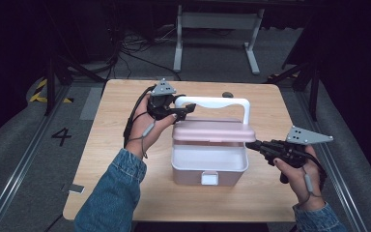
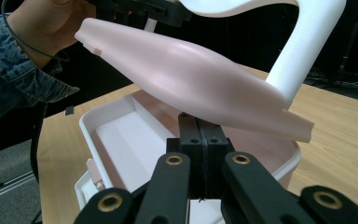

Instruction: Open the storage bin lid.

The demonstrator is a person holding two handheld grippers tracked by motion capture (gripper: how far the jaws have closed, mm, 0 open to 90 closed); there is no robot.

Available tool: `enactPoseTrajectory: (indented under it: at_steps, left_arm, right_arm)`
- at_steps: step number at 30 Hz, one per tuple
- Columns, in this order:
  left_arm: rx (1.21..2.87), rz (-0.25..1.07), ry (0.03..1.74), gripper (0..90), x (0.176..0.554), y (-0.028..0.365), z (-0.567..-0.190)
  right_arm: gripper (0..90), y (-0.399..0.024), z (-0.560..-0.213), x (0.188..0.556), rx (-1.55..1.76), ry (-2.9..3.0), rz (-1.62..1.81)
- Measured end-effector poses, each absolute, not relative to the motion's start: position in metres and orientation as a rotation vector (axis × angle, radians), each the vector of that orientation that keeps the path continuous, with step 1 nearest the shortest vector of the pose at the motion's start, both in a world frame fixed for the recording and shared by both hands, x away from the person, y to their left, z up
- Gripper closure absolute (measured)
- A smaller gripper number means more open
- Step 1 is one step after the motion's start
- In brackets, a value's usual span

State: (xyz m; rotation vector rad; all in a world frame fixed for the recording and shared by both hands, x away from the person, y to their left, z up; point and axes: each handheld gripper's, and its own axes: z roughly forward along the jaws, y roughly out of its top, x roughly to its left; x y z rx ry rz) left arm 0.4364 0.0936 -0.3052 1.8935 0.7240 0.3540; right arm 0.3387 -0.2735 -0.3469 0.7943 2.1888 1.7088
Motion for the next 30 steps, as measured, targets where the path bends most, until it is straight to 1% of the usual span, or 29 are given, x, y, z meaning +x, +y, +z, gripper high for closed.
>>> enactPoseTrajectory:
  at_steps: [6, 11, 14, 24, 30]
  left_arm:
    - [1.877, 0.379, 0.731, 39.8, 0.435, 0.107, -0.303]
    - [1.855, 0.393, 0.736, 38.8, 0.427, 0.127, -0.299]
    - [1.854, 0.408, 0.732, 38.2, 0.422, 0.133, -0.298]
    - [1.914, 0.445, 0.676, 36.9, 0.381, 0.159, -0.299]
    - [1.974, 0.508, 0.663, 36.5, 0.367, 0.166, -0.309]
  right_arm:
    - [90.0, -0.273, -0.347, 0.338, 0.792, 2.192, 1.700]
    - [90.0, -0.273, -0.345, 0.339, 0.792, 2.181, 1.701]
    - [90.0, -0.273, -0.344, 0.339, 0.794, 2.180, 1.704]
    - [90.0, -0.275, -0.341, 0.338, 0.802, 2.168, 1.711]
    - [90.0, -0.275, -0.339, 0.340, 0.819, 2.151, 1.723]
